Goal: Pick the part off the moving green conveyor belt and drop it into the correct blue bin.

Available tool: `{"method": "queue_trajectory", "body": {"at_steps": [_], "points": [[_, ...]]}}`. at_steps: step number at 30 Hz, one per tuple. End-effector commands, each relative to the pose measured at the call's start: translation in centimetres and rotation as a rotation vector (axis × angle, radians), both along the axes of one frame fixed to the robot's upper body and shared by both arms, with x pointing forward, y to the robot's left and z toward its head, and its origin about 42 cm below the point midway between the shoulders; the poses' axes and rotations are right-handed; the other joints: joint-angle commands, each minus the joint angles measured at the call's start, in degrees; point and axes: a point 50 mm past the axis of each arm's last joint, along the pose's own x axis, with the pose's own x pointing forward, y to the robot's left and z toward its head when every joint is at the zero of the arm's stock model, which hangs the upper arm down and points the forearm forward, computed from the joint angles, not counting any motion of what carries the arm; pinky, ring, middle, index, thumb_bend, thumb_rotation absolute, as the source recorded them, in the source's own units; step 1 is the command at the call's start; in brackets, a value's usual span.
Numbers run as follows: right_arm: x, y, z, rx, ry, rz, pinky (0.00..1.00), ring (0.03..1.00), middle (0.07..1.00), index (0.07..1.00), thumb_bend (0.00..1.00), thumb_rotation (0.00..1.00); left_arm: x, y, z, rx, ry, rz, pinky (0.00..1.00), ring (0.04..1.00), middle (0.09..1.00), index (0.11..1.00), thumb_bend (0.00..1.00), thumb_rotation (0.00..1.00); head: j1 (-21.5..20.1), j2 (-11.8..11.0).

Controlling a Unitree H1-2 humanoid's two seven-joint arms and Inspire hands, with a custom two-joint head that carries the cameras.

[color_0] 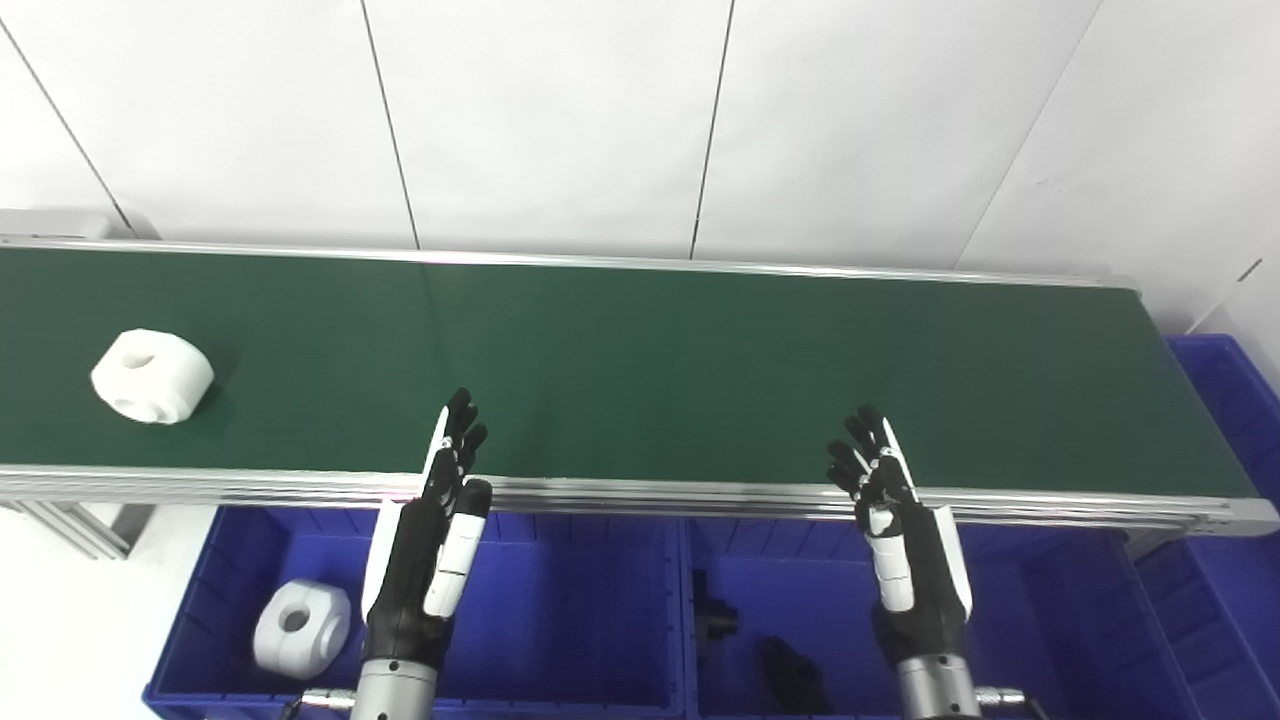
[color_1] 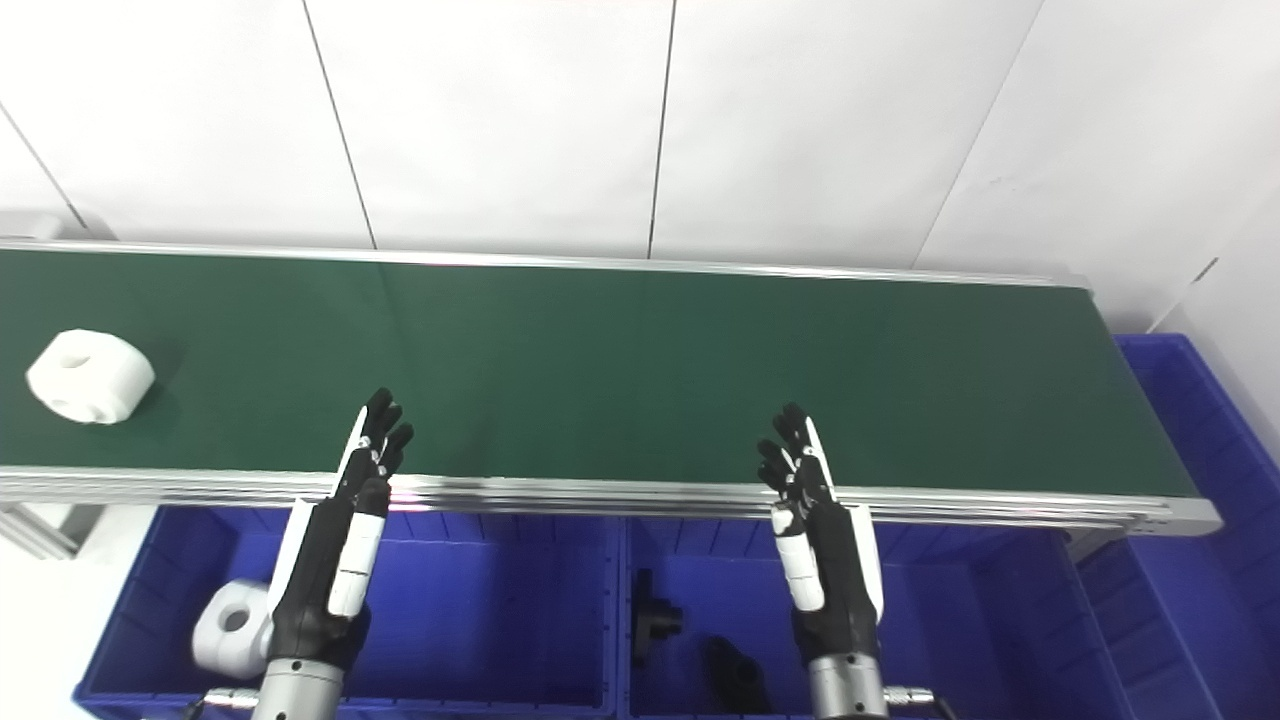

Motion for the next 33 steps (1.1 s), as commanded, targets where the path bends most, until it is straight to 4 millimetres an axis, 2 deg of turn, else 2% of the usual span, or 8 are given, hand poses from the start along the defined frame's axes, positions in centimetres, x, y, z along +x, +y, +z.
{"method": "queue_trajectory", "body": {"at_steps": [1, 15, 22, 33], "points": [[0.4, 0.2, 1.2, -0.003, -0.039, 0.019, 0.91, 0.917, 0.967, 0.971, 0.93, 0.98, 0.5, -0.3, 1.0, -0.008, -0.049, 0.005, 1.0, 0.967, 1.0, 1.0, 0.62, 1.0, 0.1, -0.1], [0.2, 0.1, 0.8, -0.02, -0.019, 0.026, 0.9, 0.911, 0.964, 0.968, 0.94, 1.0, 0.4, -0.5, 0.9, -0.004, -0.045, 0.002, 1.0, 0.973, 1.0, 1.0, 0.63, 1.0, 0.9, -0.9], [0.0, 0.1, 0.5, 0.049, 0.048, -0.012, 0.88, 0.902, 0.958, 0.956, 0.97, 1.0, 0.3, -0.7, 0.8, 0.0, -0.026, 0.002, 1.0, 0.976, 1.0, 1.0, 0.63, 1.0, 1.6, -1.0], [-0.2, -0.8, -0.1, 0.059, 0.083, -0.021, 0.91, 0.913, 0.964, 0.972, 0.97, 0.99, -0.1, -1.7, -0.8, -0.033, 0.095, 0.007, 1.0, 0.998, 1.0, 1.0, 0.66, 1.0, 5.4, -2.2]]}}
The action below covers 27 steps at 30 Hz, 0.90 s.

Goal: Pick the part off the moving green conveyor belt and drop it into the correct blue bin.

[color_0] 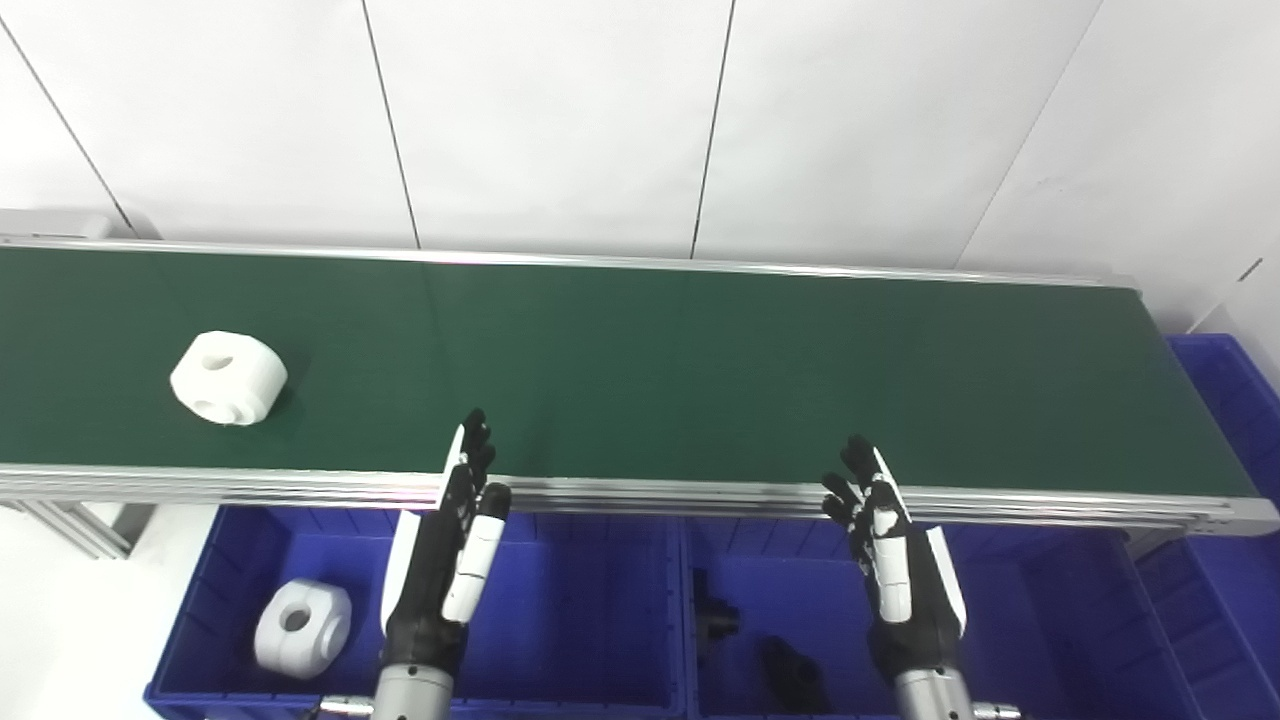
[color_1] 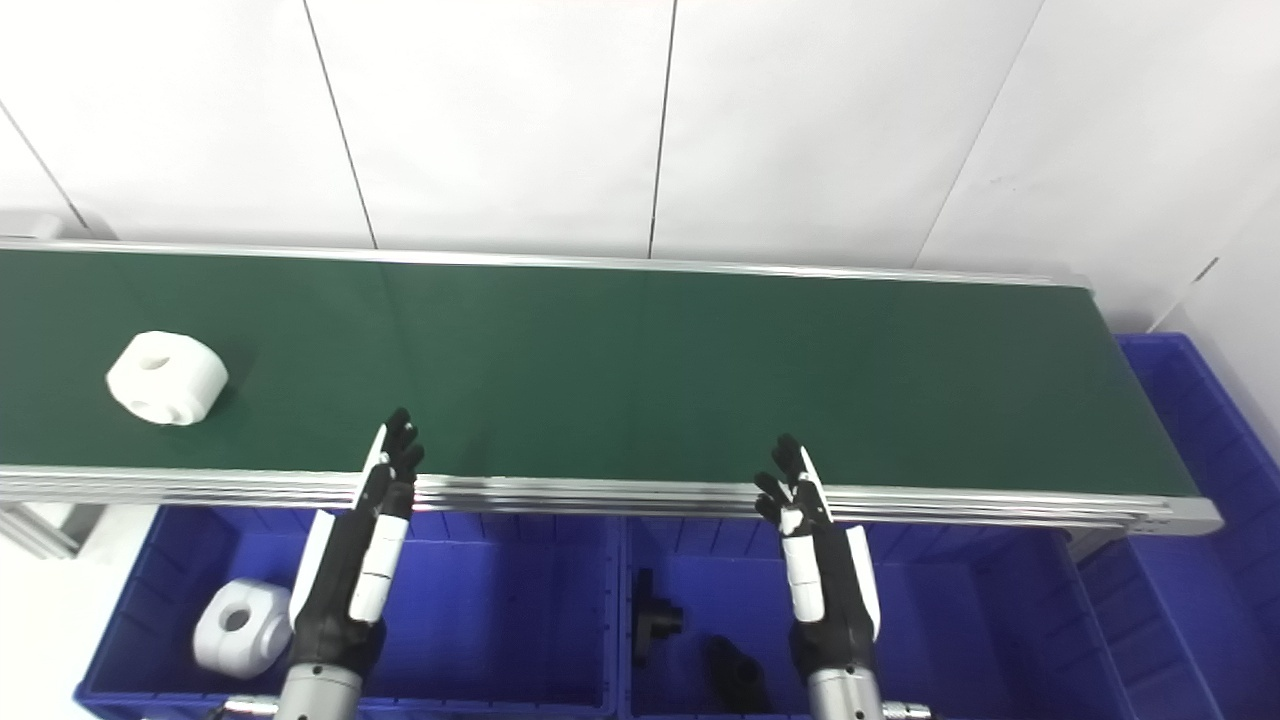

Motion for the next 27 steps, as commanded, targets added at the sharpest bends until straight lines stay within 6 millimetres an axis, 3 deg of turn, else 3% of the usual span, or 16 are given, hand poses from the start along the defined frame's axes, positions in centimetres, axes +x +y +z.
{"method": "queue_trajectory", "body": {"at_steps": [1, 8, 14, 19, 27], "points": [[0.3, -0.4, 0.6, 0.015, -0.032, -0.001, 0.91, 0.914, 0.964, 0.972, 0.97, 0.99, 0.2, -0.6, 0.6, -0.034, -0.02, 0.007, 1.0, 0.999, 1.0, 1.0, 0.65, 1.0, 0.9, -0.4], [0.1, -1.6, -0.6, 0.016, -0.022, -0.006, 0.91, 0.906, 0.957, 0.96, 0.97, 0.97, -0.1, -1.4, 0.1, -0.053, -0.007, 0.003, 1.0, 1.0, 1.0, 1.0, 0.62, 0.99, 3.9, -2.9], [-0.4, -2.3, -1.8, 0.016, -0.022, 0.007, 0.91, 0.905, 0.958, 0.959, 0.97, 0.96, -0.2, -1.8, -0.6, -0.053, -0.016, 0.016, 1.0, 1.0, 1.0, 1.0, 0.6, 0.99, 7.2, -7.2], [-0.5, -3.0, -2.9, 0.02, -0.028, 0.012, 0.92, 0.91, 0.964, 0.968, 0.96, 0.96, 0.0, -2.2, -1.0, -0.034, -0.049, 0.012, 1.0, 1.0, 1.0, 1.0, 0.57, 0.97, 8.9, -9.2], [-0.2, -4.3, -4.9, 0.032, -0.033, 0.006, 0.91, 0.913, 0.959, 0.962, 0.96, 0.96, 1.3, -2.0, -1.6, 0.088, -0.209, -0.003, 0.97, 0.991, 1.0, 1.0, 0.56, 0.92, 14.1, -13.3]]}}
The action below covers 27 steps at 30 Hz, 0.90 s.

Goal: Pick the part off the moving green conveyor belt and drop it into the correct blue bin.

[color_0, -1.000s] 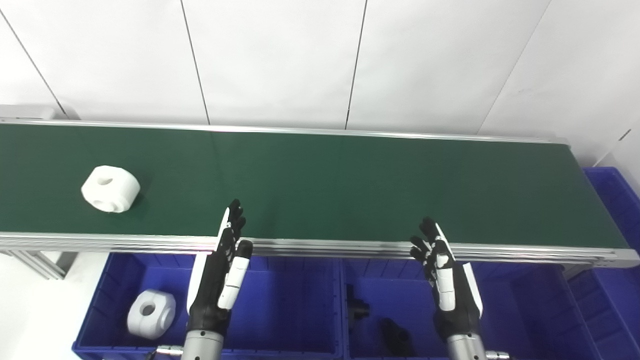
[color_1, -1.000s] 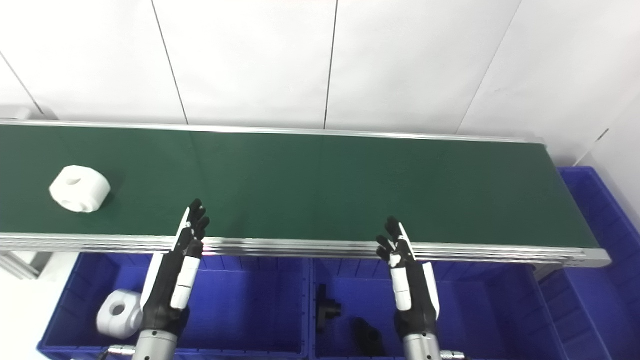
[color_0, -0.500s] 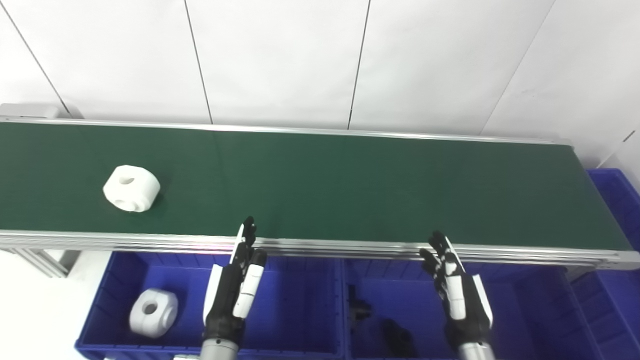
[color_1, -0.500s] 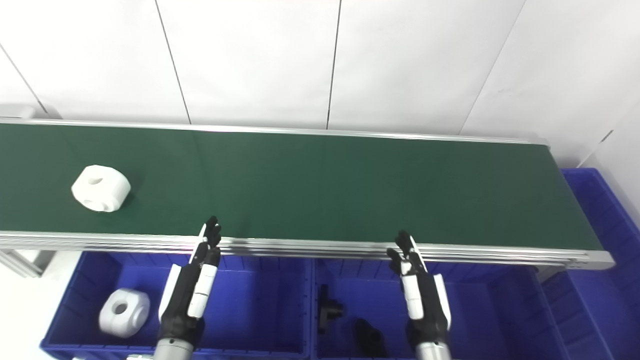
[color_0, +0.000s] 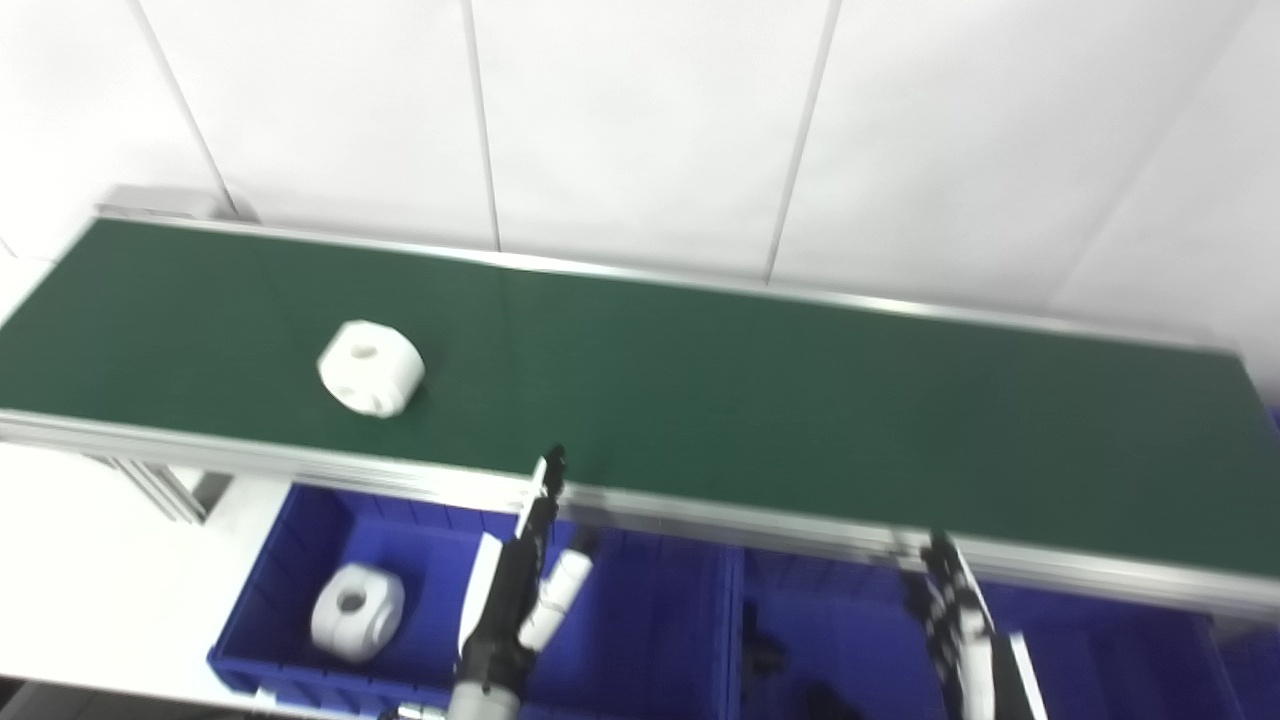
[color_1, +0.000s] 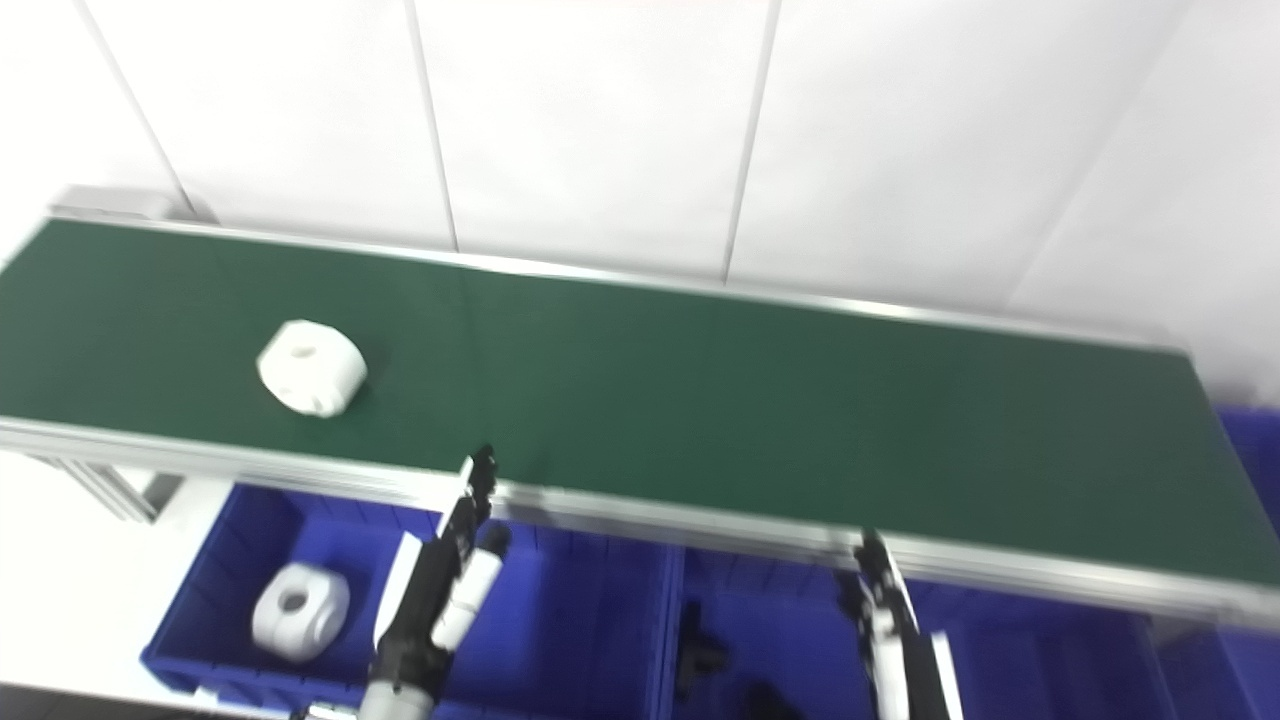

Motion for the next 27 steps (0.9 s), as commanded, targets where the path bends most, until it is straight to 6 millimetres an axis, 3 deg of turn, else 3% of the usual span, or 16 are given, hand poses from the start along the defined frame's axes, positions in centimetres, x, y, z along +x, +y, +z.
{"method": "queue_trajectory", "body": {"at_steps": [1, 3, 5, 7, 8, 11, 12, 14, 19, 27], "points": [[1.0, -0.2, 1.0, 0.008, -0.104, 0.011, 0.91, 0.912, 0.961, 0.962, 0.96, 0.96, 1.0, -0.4, 1.6, 0.031, -0.152, -0.022, 0.95, 0.992, 1.0, 1.0, 0.58, 0.91, 0.1, 0.0], [1.1, -0.3, 0.7, 0.008, -0.107, 0.016, 0.92, 0.912, 0.962, 0.962, 0.95, 0.97, 1.3, -0.1, 1.9, 0.069, -0.195, -0.033, 0.94, 0.993, 1.0, 1.0, 0.6, 0.89, 0.7, -0.5], [1.3, -0.4, 0.5, -0.001, -0.115, 0.027, 0.92, 0.919, 0.968, 0.97, 0.94, 0.98, 2.6, 1.1, 3.0, 0.213, -0.289, -0.047, 0.92, 0.997, 1.0, 1.0, 0.64, 0.85, 1.9, -1.3], [1.6, -0.5, 0.3, -0.004, -0.119, 0.033, 0.93, 0.93, 0.975, 0.978, 0.93, 0.99, 4.2, 2.5, 4.0, 0.339, -0.356, -0.074, 0.91, 1.0, 1.0, 1.0, 0.7, 0.74, 2.7, -2.0], [1.7, -0.5, 0.2, -0.007, -0.121, 0.037, 0.94, 0.937, 0.98, 0.983, 0.92, 1.0, 5.0, 3.1, 4.4, 0.382, -0.369, -0.09, 0.96, 1.0, 1.0, 1.0, 0.75, 0.65, 2.7, -2.0], [2.0, -0.6, 0.0, -0.012, -0.127, 0.045, 0.96, 0.944, 0.986, 0.992, 0.91, 1.0, 7.2, 4.9, 6.0, 0.501, -0.381, -0.143, 0.96, 0.989, 1.0, 1.0, 0.78, 0.57, 3.1, -2.6], [2.0, -0.6, 0.0, -0.012, -0.127, 0.045, 0.96, 0.946, 0.987, 0.993, 0.91, 1.0, 7.8, 5.4, 6.7, 0.534, -0.376, -0.158, 0.93, 0.959, 0.984, 0.977, 0.82, 0.49, 3.1, -2.6], [2.0, -0.7, -0.1, -0.017, -0.127, 0.048, 0.97, 0.948, 0.989, 0.996, 0.91, 1.0, 9.8, 6.6, 8.7, 0.632, -0.383, -0.185, 0.87, 0.913, 0.946, 0.935, 0.85, 0.42, 3.2, -2.8], [1.8, -0.9, -0.1, -0.02, -0.121, 0.044, 0.99, 0.952, 0.992, 0.999, 0.91, 1.0, 12.9, 8.4, 12.0, 0.833, -0.406, -0.215, 0.73, 0.788, 0.825, 0.823, 0.87, 0.36, 3.4, -2.5], [1.6, -0.7, 0.1, -0.018, -0.133, 0.052, 0.97, 0.957, 0.997, 1.0, 0.89, 1.0, 17.6, 11.3, 14.7, 1.117, -0.362, -0.304, 0.67, 0.757, 0.794, 0.798, 0.91, 0.29, 2.9, -1.5]]}}
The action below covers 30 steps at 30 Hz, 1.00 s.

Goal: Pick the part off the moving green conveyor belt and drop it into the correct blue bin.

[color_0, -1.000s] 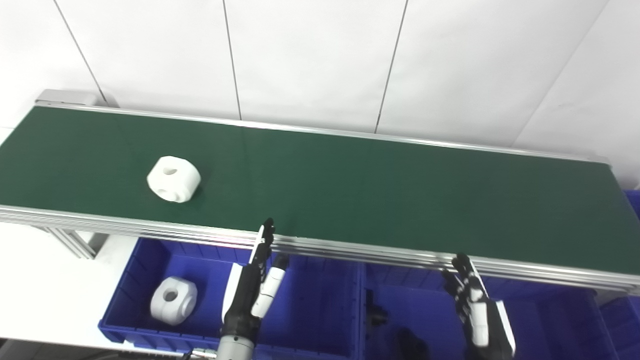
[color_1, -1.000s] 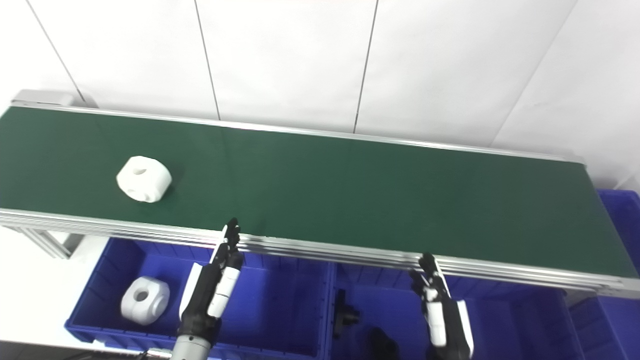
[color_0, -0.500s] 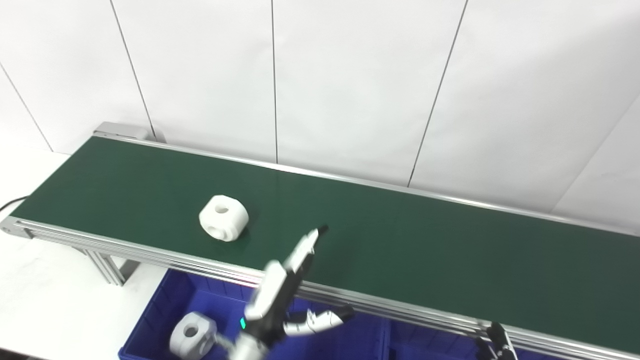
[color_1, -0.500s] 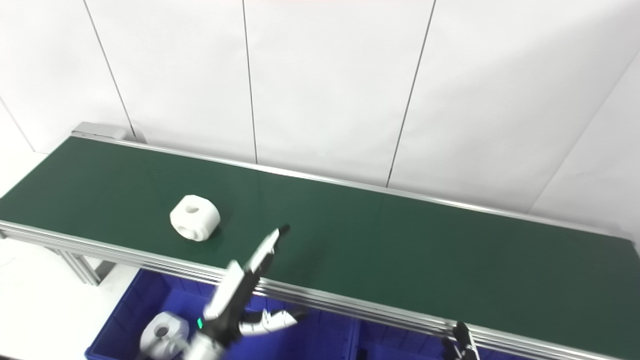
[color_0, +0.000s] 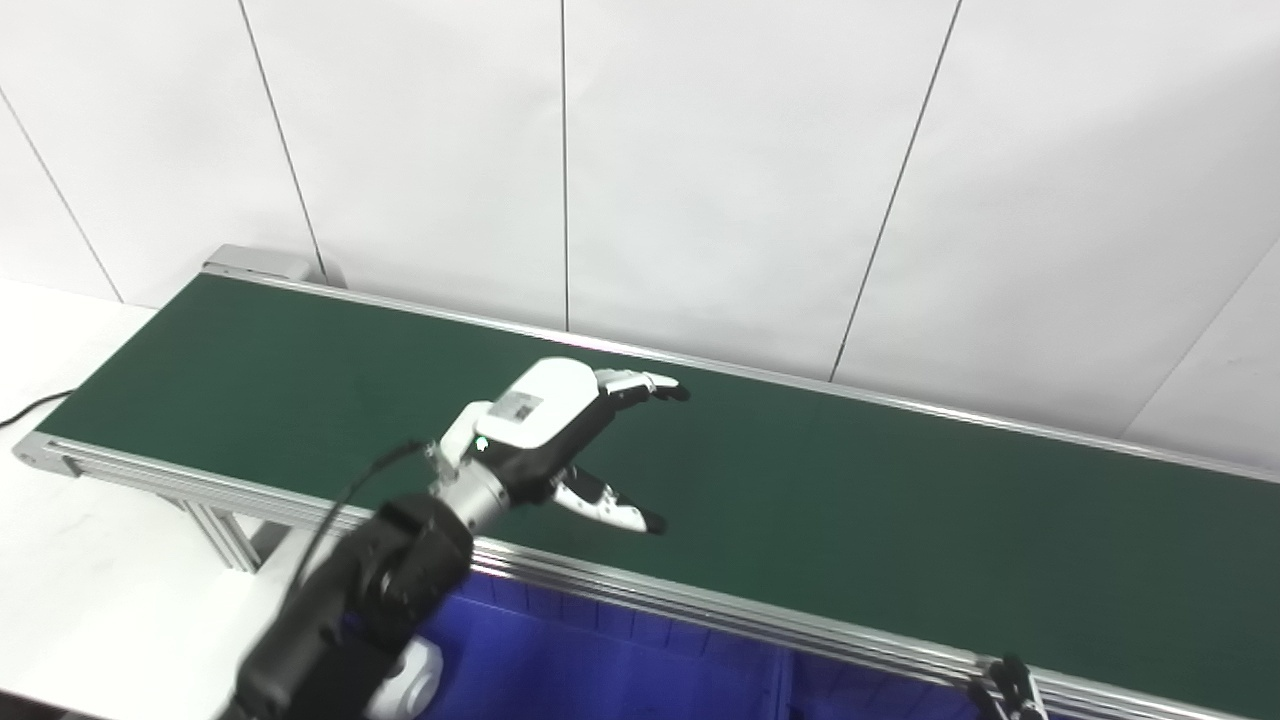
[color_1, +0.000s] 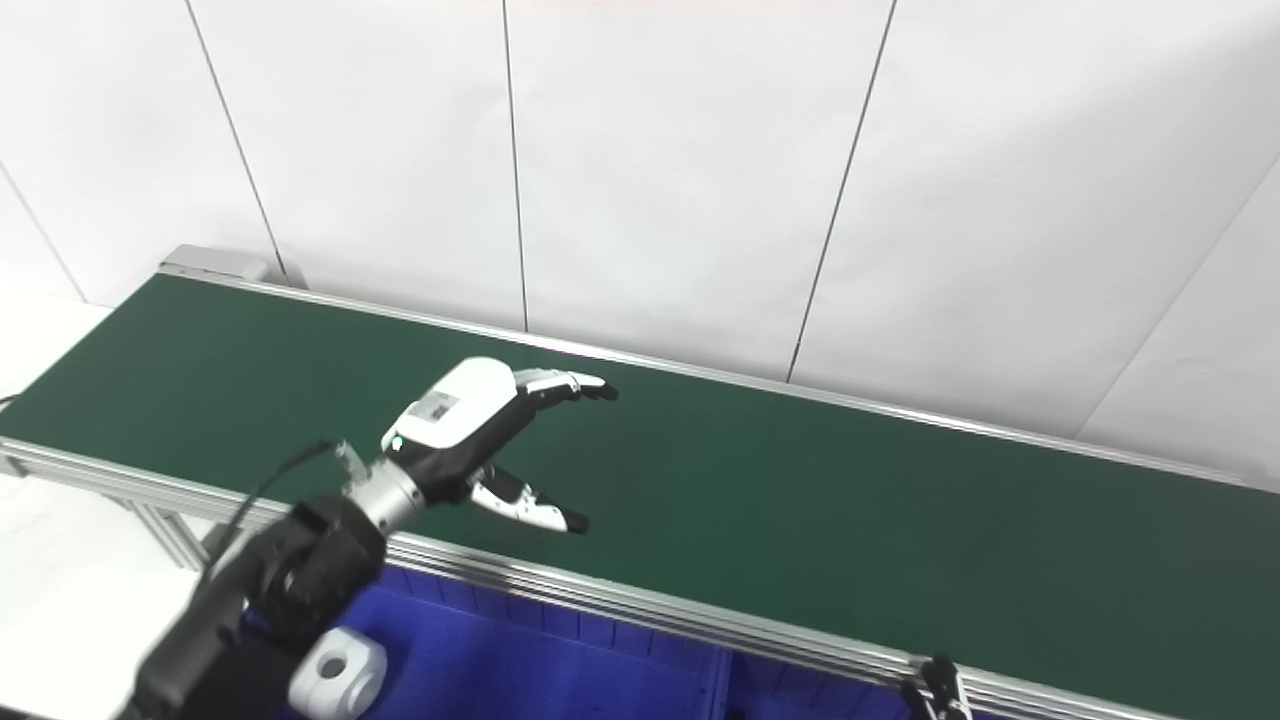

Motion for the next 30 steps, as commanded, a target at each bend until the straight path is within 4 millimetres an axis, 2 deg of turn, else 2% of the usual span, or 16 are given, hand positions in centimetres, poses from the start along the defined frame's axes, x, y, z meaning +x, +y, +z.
{"method": "queue_trajectory", "body": {"at_steps": [1, 7, 13, 18, 25, 30], "points": [[0.4, 0.0, 1.3, -0.004, -0.091, 0.009, 0.97, 0.955, 0.994, 1.0, 0.89, 1.0, 1.9, 0.6, 2.0, 0.076, -0.043, -0.009, 0.68, 0.764, 0.798, 0.803, 0.93, 0.27, 0.0, 0.1], [0.3, 0.2, 1.6, -0.004, -0.091, 0.014, 0.96, 0.952, 0.991, 1.0, 0.92, 1.0, 5.2, 1.9, 1.9, 0.179, 0.009, 0.013, 0.75, 0.806, 0.825, 0.824, 0.97, 0.22, -0.6, 0.3], [0.2, 0.5, 1.9, 0.007, -0.095, 0.021, 0.96, 0.955, 0.996, 1.0, 0.92, 1.0, 7.0, 2.6, 1.0, 0.207, 0.079, 0.036, 0.81, 0.853, 0.861, 0.857, 0.95, 0.26, -1.0, 0.7], [0.0, 0.6, 2.1, 0.008, -0.099, 0.022, 0.96, 0.95, 0.99, 0.996, 0.91, 1.0, 7.5, 2.8, 0.0, 0.26, 0.14, 0.046, 0.82, 0.867, 0.874, 0.876, 0.94, 0.3, -1.4, 1.0], [-0.2, 0.5, 2.2, -0.003, -0.096, 0.025, 0.96, 0.936, 0.98, 0.986, 0.92, 1.0, 7.8, 2.8, -2.1, 0.351, 0.229, 0.051, 0.84, 0.878, 0.884, 0.87, 0.96, 0.3, -1.7, 1.5], [-0.4, 0.5, 2.3, -0.008, -0.097, 0.026, 0.94, 0.925, 0.97, 0.979, 0.94, 0.99, 8.1, 2.7, -2.5, 0.43, 0.27, 0.052, 0.85, 0.891, 0.887, 0.868, 1.0, 0.34, -1.9, 1.9]]}}
